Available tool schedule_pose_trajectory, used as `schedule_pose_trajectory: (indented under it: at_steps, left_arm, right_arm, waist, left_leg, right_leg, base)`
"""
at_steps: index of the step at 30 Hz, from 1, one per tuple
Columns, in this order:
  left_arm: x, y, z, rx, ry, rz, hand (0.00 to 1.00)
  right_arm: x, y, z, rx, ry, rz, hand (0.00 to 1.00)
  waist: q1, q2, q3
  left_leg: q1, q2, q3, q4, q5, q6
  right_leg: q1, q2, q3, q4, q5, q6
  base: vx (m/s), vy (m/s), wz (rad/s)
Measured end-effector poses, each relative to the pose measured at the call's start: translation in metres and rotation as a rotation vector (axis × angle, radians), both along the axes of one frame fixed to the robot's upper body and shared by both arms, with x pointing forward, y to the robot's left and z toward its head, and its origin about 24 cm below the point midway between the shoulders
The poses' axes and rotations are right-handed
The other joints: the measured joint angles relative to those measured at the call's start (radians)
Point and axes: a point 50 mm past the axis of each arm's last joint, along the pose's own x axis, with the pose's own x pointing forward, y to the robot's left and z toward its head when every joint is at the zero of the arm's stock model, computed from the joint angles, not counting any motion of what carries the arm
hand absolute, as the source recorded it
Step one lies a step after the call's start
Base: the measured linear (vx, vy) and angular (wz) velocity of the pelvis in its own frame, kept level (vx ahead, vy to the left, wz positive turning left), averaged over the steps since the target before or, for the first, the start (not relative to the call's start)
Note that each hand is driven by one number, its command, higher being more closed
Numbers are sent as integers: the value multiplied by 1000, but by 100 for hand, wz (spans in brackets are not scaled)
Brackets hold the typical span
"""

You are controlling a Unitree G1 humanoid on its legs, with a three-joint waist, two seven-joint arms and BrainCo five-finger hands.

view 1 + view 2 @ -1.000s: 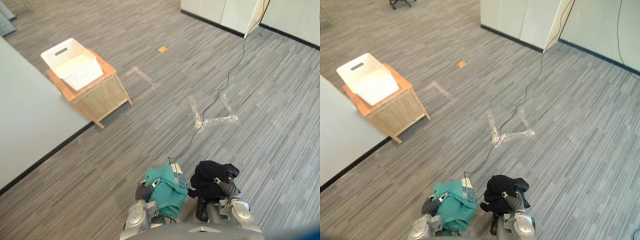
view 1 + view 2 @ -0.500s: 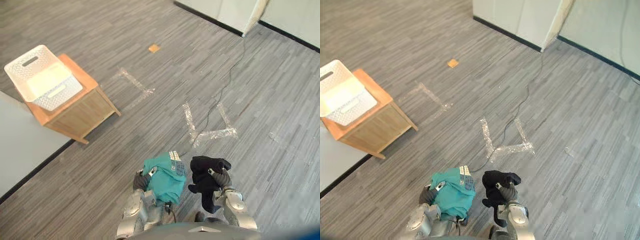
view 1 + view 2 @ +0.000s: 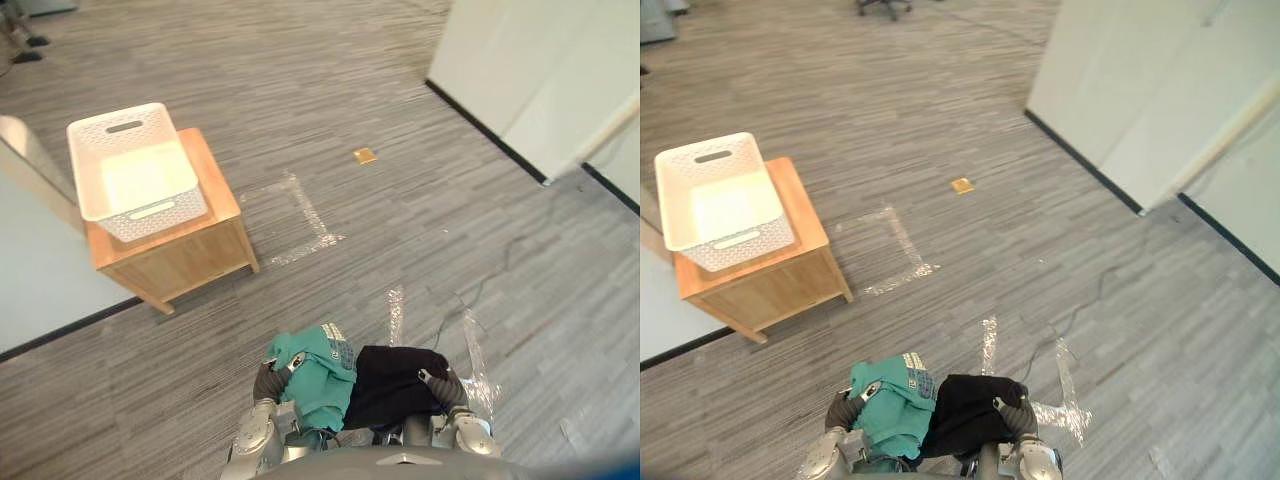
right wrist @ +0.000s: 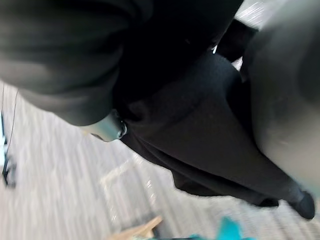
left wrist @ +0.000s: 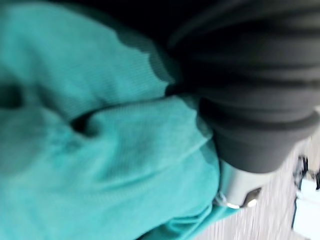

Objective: Tidy the bed and pick cloth on bed and put in laundry

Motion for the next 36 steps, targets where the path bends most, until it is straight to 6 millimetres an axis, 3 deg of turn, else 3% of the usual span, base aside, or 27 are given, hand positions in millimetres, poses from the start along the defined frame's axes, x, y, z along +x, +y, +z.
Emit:
schedule_pose_trajectory:
  at_steps: [2,3,4,5,7,10,12,13,14,15,16,17,19,21,23,25,26,27,28,29,30,32,33,35,36]
  left_arm:
    - [-6,4,-2,5,18,16,100]
    - [-9,4,-4,3,30,18,100]
    - [-13,-1,-8,-14,62,20,100]
    - [-4,-5,-3,-17,26,8,100]
    - [6,-11,0,-16,-5,-26,100]
    - [3,-16,-4,-27,13,-36,100]
    - [-5,-16,-8,-33,42,-29,100]
    - [-3,-18,-7,-40,40,-34,100]
    - [-5,-18,-9,-54,46,-36,100]
    - [-13,-15,-12,-58,73,-25,100]
    - [-15,-14,-13,-61,82,-21,100]
    - [-13,-14,-12,-69,71,-19,100]
    - [-6,-15,-6,-76,34,-24,100]
    - [-3,-17,-1,-82,7,-37,100]
    - [-2,-19,2,-82,-10,-61,100]
    - [-1,-19,3,-85,-22,-60,100]
    - [0,-22,4,-109,-24,-55,100]
    - [5,-18,6,-105,-40,-59,100]
    - [7,-17,6,-114,-44,-55,100]
    - [12,-25,4,-157,-31,-64,100]
    - [13,-30,4,-181,-23,-77,100]
    - [13,-36,4,-233,-14,-60,100]
    - [12,-36,3,-232,-9,-67,100]
    - [8,-38,2,-227,3,-91,100]
    - [7,-35,0,-216,11,-93,100]
  right_arm:
    - [3,3,3,8,-18,9,100]
    - [3,2,3,6,-19,8,100]
    - [9,-3,5,-8,-29,7,100]
    - [18,-6,10,-7,-63,-12,100]
    - [23,-6,13,-5,-79,-21,100]
    - [20,0,12,13,-72,-7,100]
    - [17,6,10,31,-64,1,100]
    - [16,5,10,25,-62,5,100]
    - [15,5,9,21,-58,18,100]
    - [9,9,7,25,-41,33,100]
    - [8,11,7,28,-39,46,100]
    - [11,10,8,22,-45,50,100]
    - [19,14,10,22,-58,67,100]
    - [19,16,10,26,-61,72,100]
    - [22,15,11,23,-70,75,100]
    - [19,13,10,18,-63,73,100]
    - [16,11,8,12,-49,71,100]
    - [12,14,2,19,-15,70,100]
    - [11,15,2,20,-13,70,100]
    - [11,13,1,11,-6,65,100]
    - [12,14,1,11,-5,67,100]
    - [14,17,1,-4,-8,93,100]
    - [13,18,1,-9,-4,103,100]
    - [11,21,0,-11,-1,123,100]
    - [12,25,0,-2,-1,127,100]
  waist:
    - [4,-21,-13]
    - [0,-26,-17]
    - [2,35,-22]
    - [-4,38,-14]
    - [-21,29,-8]
    - [-20,22,-17]
    - [-25,16,-25]
    - [-24,37,-17]
    - [-13,67,0]
    - [2,67,7]
    - [4,69,8]
    - [12,82,12]
    - [28,66,34]
    - [43,61,42]
    - [49,61,42]
    - [41,53,40]
    - [37,51,41]
    - [51,14,35]
    - [54,9,28]
    - [37,-9,28]
    - [40,-20,27]
    - [52,-40,24]
    - [52,-53,18]
    - [50,-81,-3]
    - [39,-111,-4]
  left_leg:
    - [84,3,11,-3,-46,-80]
    - [107,10,12,-3,-57,-96]
    - [116,64,16,16,-55,-115]
    - [103,64,24,22,-18,-115]
    - [110,71,26,-57,22,-106]
    - [94,97,44,27,132,-94]
    - [-28,102,55,323,177,-91]
    - [-78,118,59,434,216,-92]
    - [-148,154,91,600,362,-119]
    - [-186,177,126,721,496,-137]
    - [-227,188,139,808,440,-134]
    - [-310,197,164,943,311,-113]
    - [-394,182,193,1001,194,-122]
    - [-445,171,199,931,116,-136]
    - [-491,142,213,718,53,-131]
    - [-493,96,221,396,85,-119]
    - [-492,77,223,206,212,-89]
    - [-457,34,248,134,252,-79]
    - [-445,12,251,95,266,-72]
    - [-464,-3,278,126,259,-67]
    - [-465,-2,330,146,253,-53]
    - [-378,-15,367,86,224,-8]
    - [-350,-24,376,62,224,-8]
    - [-267,-51,373,-16,187,2]
    - [-222,-86,348,-48,165,18]
  right_leg:
    - [-24,-10,-6,-262,206,-23]
    - [-14,-14,-6,-252,301,-43]
    - [-7,34,-28,-210,297,-60]
    - [-37,26,-31,-124,233,-86]
    - [-40,15,-37,-35,172,-94]
    - [-7,29,-89,1,138,-104]
    - [92,64,-117,-110,54,-84]
    - [123,87,-117,-139,56,-84]
    - [188,129,-112,-195,59,-94]
    - [267,158,-82,-262,56,-133]
    - [289,171,-68,-277,51,-147]
    - [318,182,-41,-279,33,-168]
    - [378,181,4,-290,22,-178]
    - [452,179,39,-304,4,-175]
    - [514,152,46,-320,-33,-156]
    - [547,113,47,-344,-59,-120]
    - [572,98,44,-360,-78,-102]
    - [586,53,48,-363,-95,-83]
    - [585,35,46,-362,-96,-80]
    - [586,17,26,-355,-63,-60]
    - [591,11,15,-344,-27,-34]
    - [587,-3,21,-225,-23,-4]
    - [573,-15,24,-163,-32,10]
    - [453,-50,25,159,-40,40]
    - [367,-92,28,380,11,106]
  base:
    - [659,-202,50]
    - [703,-220,22]
    - [667,-178,14]
    - [749,-208,14]
    - [581,-194,44]
    - [394,-136,21]
    - [419,-169,-11]
    - [394,-74,-28]
    - [312,-9,-41]
    - [332,5,-40]
    - [346,-6,-52]
    - [344,-15,-46]
    - [343,-12,-73]
    - [336,37,-72]
    - [350,110,-43]
    - [311,185,-11]
    - [421,287,4]
    - [411,251,17]
    - [516,287,55]
    - [491,267,83]
    - [553,319,74]
    - [424,273,28]
    - [373,245,21]
    - [310,183,25]
    - [245,113,43]
